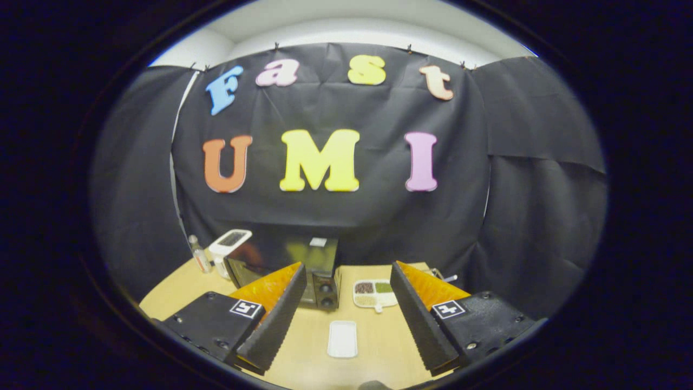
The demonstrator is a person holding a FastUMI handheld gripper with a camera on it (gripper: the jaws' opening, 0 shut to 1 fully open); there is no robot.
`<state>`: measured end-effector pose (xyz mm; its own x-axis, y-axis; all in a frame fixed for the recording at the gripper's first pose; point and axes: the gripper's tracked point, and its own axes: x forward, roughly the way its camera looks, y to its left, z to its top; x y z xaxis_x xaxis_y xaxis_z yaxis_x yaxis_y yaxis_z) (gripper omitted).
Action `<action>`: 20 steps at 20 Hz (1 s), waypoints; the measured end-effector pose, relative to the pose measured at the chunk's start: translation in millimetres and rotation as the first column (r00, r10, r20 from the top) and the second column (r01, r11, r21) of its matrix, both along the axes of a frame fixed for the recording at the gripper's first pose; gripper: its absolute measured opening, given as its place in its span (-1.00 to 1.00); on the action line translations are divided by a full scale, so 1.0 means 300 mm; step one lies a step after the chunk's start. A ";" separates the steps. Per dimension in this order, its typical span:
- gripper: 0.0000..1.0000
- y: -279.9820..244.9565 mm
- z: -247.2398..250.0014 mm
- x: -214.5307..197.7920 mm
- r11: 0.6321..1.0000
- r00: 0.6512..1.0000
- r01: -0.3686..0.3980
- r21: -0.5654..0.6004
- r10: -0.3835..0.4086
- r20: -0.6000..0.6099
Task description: Open the toaster oven, put the food inside, and close the toaster oven door.
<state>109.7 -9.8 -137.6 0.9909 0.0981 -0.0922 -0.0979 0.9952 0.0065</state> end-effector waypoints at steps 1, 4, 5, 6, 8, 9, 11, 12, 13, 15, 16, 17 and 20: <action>0.98 -0.030 0.061 -0.016 1.000 0.999 -0.017 0.010 0.017 0.037; 0.98 -0.136 0.180 -0.070 0.998 0.993 -0.052 0.021 0.049 0.111; 0.98 -0.162 0.214 -0.082 0.998 0.989 -0.063 0.024 0.059 0.139; 0.98 -0.185 0.239 -0.091 0.997 0.985 -0.072 0.028 0.066 0.160; 0.98 -0.236 0.250 -0.114 0.997 0.980 -0.075 0.017 0.071 0.186; 0.98 -0.257 0.249 -0.138 0.997 0.979 -0.074 0.016 0.069 0.192; 0.98 -0.277 0.243 -0.195 0.997 0.977 -0.078 0.016 0.073 0.200; 0.98 -0.291 0.225 -0.199 0.997 0.979 -0.071 0.014 0.067 0.193; 0.98 -0.304 0.207 -0.211 0.998 0.982 -0.058 0.024 0.053 0.182; 0.98 -0.322 0.190 -0.248 0.999 0.985 -0.036 0.040 0.029 0.168; 0.98 -0.329 0.191 -0.264 0.999 0.985 -0.027 0.037 0.021 0.169; 0.98 -0.337 0.183 -0.276 0.999 0.987 -0.013 0.030 0.008 0.163; 0.99 -0.347 0.203 -0.311 0.999 0.984 0.022 0.037 -0.029 0.177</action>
